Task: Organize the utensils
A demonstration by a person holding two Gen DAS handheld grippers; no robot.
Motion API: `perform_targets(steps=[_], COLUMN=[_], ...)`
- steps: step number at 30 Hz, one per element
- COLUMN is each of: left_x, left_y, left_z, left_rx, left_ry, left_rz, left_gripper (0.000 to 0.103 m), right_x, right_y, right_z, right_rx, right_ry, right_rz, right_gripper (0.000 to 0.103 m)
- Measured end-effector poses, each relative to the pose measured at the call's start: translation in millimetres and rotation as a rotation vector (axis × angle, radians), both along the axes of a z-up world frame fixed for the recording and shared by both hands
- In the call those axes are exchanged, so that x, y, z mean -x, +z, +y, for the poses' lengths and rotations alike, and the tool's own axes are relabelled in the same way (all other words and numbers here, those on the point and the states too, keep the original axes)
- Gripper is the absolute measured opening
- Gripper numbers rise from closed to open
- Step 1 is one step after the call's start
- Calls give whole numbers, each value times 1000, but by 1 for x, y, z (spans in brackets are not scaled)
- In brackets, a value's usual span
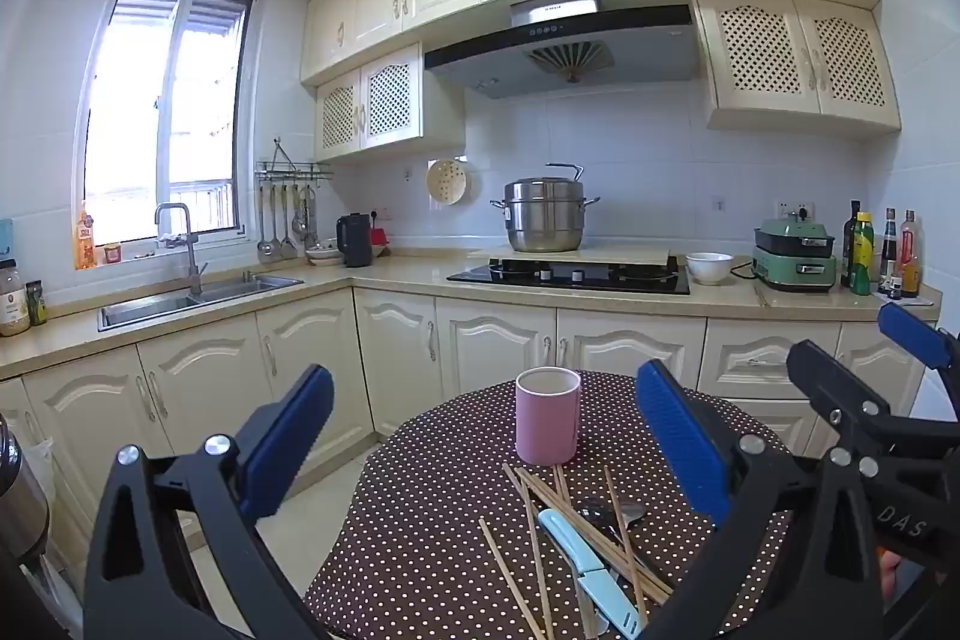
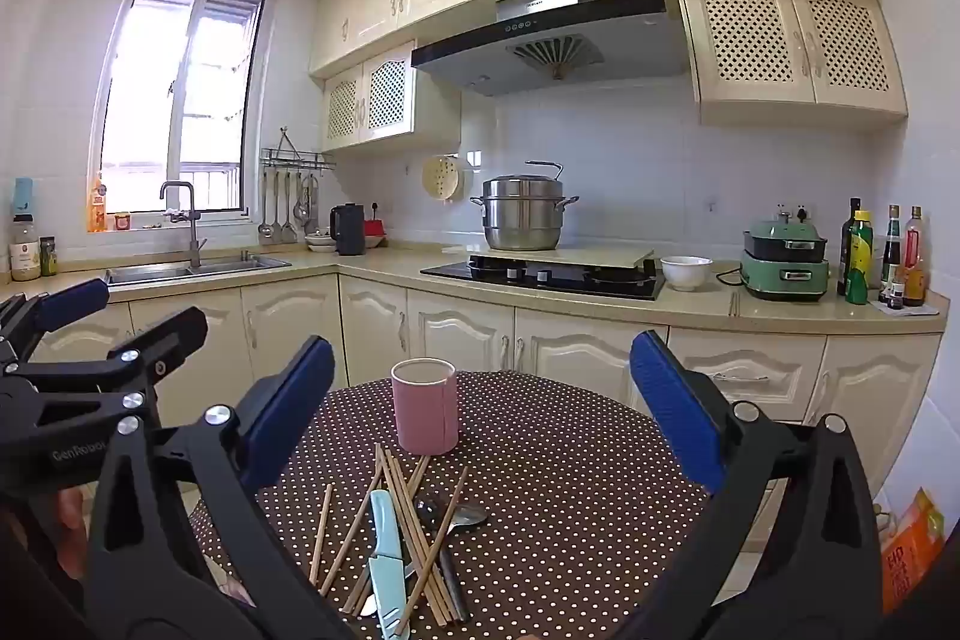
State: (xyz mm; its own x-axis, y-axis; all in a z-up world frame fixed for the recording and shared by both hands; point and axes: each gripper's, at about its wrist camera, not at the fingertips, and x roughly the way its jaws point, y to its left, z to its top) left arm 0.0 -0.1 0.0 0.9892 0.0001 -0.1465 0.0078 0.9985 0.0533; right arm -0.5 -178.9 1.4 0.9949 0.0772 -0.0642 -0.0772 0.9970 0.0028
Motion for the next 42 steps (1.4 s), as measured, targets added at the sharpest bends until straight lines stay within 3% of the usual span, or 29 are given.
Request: perform_targets(steps=[42], left_x=[-3], left_y=[-3], left_z=[5], left_rx=[4], left_ry=[2], left_rz=[7], left_gripper=[99], right_x=[0], right_y=[-3], right_z=[1], right_rx=[-6], right_ry=[5], right_rz=[16], right_gripper=[97])
